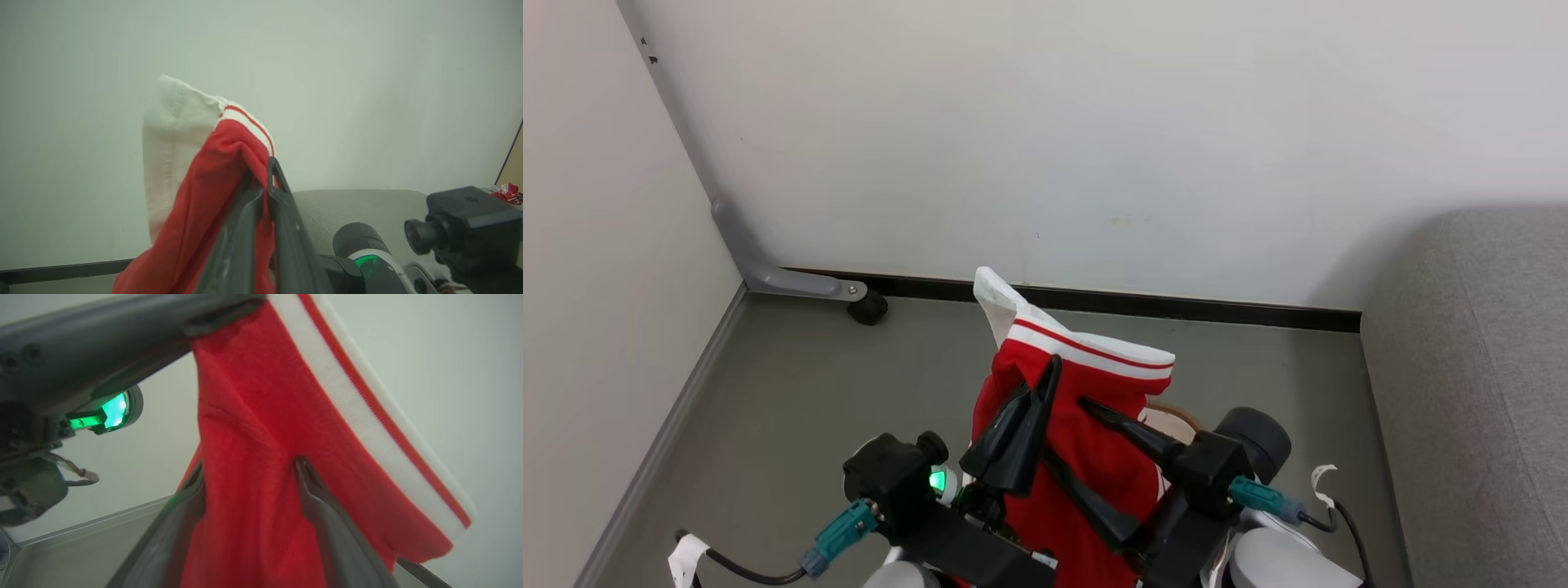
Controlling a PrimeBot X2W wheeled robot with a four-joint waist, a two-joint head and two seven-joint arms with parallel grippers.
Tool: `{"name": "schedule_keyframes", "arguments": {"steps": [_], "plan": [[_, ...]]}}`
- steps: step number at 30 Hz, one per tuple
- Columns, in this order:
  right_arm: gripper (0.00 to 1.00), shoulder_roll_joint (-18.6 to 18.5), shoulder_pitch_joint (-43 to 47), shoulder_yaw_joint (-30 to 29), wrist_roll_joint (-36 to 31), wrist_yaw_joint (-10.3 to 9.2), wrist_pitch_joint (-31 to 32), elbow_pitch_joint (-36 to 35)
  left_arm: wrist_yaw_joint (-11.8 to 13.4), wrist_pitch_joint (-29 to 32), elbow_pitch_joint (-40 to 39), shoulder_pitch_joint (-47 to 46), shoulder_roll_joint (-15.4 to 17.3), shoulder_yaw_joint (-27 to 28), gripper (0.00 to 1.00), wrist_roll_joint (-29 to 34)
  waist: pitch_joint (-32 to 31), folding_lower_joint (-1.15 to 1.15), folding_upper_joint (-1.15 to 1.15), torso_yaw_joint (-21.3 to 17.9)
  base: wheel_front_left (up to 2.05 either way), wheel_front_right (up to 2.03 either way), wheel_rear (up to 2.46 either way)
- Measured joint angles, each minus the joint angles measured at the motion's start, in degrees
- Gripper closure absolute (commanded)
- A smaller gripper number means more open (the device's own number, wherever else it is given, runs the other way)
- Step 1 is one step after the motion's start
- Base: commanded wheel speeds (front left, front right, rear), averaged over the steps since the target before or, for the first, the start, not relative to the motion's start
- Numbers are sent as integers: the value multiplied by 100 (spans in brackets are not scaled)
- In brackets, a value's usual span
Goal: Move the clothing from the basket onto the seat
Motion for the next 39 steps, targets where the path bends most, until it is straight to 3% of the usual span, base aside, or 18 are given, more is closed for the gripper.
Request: {"name": "schedule_keyframes", "arguments": {"steps": [5,6,8,9,18,19,20,21,22,23,24,39], "plan": [[0,-101,-10,38,132,0,0,218,0,35,-147,-60,-3,-43,100,-51,-17,0,0,41,0,0,0],[15,-104,-4,44,154,0,0,256,0,42,-181,-82,-3,-43,100,-60,-21,0,0,48,0,0,0],[82,-100,19,47,192,0,0,289,0,43,-243,-97,-2,-45,100,-132,-28,0,0,58,0,0,0],[100,-97,24,53,205,0,0,298,0,47,-260,-97,-1,-51,100,-165,-31,0,0,61,0,0,0],[100,-76,123,-11,525,0,1,276,0,143,-300,-92,31,-85,100,-291,-36,0,0,39,0,0,0],[100,-80,140,-42,560,0,1,256,0,143,-299,-90,38,-80,93,-296,-34,0,0,32,0,0,0],[100,-87,159,-100,601,0,1,221,-1,142,-298,-69,60,-60,93,-297,-27,0,0,17,0,0,0],[100,-89,160,-104,626,0,1,197,-1,141,-300,-43,92,-31,55,-297,-22,0,0,4,0,0,0],[100,-99,162,-111,650,0,1,169,-1,141,-298,-14,115,-4,47,-297,-15,0,0,-13,0,0,0],[100,-102,167,-144,656,0,1,142,1,141,-280,21,148,18,13,-296,-7,0,0,-32,0,0,0],[100,-109,167,-177,666,0,1,125,2,141,-261,54,181,24,0,-294,1,0,0,-52,0,0,0],[100,-457,255,-753,812,0,2,3,77,34,-71,426,372,52,0,-134,125,0,0,-578,0,0,0]]}}
